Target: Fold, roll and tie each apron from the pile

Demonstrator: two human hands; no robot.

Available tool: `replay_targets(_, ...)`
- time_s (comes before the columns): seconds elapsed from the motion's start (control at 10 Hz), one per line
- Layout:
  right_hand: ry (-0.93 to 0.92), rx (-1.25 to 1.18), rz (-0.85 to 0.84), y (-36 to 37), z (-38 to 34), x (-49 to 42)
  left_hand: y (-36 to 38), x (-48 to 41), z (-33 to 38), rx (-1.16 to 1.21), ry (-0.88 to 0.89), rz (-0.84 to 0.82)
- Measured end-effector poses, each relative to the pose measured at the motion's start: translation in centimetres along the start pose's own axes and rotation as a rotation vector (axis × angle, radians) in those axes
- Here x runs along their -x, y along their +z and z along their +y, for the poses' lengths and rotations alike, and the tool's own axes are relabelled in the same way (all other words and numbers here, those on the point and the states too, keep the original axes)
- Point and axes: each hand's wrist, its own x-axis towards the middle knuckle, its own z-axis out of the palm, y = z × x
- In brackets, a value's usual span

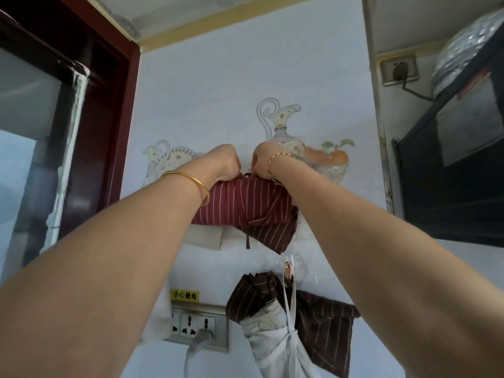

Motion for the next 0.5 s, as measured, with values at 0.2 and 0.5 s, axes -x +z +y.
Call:
replay_targets(0.2, -0.001, -0.015, 0.019, 0.7, 0.3, 0.0, 0.6, 0.0, 0.0, 0.007, 0.022, 0.006)
replay_targets(0.5, 0.04, -0.1, 0.135, 0.2, 1.1, 2.9, 1.3, 2.6, -1.4, 0.122, 0.058, 0.24)
